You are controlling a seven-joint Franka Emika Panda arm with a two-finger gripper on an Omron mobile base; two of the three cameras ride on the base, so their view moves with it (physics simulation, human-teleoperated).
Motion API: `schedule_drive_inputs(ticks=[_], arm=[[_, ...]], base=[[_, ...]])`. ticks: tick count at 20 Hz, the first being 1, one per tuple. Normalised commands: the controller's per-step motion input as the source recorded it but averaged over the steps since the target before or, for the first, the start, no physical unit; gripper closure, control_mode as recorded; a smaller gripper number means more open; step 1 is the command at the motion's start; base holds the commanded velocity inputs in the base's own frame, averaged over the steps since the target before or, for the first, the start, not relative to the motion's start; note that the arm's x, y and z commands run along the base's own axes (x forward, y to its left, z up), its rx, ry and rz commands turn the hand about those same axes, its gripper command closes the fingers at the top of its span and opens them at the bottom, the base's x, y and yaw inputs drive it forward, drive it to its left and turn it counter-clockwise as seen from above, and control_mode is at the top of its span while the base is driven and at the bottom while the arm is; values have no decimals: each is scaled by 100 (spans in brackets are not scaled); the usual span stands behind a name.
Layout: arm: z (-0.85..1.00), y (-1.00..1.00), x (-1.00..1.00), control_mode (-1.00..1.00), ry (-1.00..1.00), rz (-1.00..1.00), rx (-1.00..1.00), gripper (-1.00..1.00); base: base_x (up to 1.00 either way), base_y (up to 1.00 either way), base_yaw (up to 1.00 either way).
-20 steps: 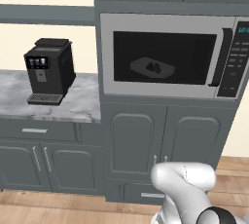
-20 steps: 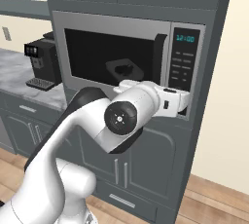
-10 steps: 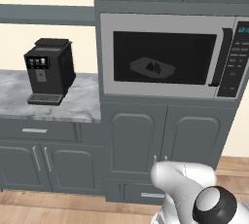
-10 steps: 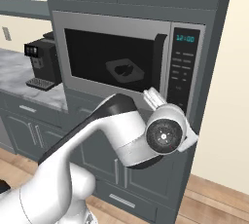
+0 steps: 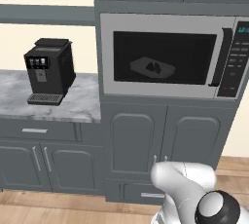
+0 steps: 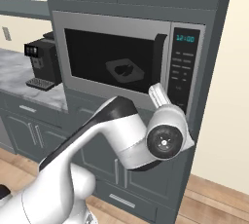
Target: Place the tupperware containing the fish and eggplant meal in the microwave. Close the microwave door and press the start button to reheat the meal.
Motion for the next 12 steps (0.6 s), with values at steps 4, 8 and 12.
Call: schedule_drive_inputs(ticks=[4,8,12], arm=[[-7,0,33,-100,0,-2,11,100],[-24,0,25,-100,0,0,16,100],[-24,0,22,-100,0,0,20,100]], base=[[0,0,0],[0,0,0],[0,0,0]])
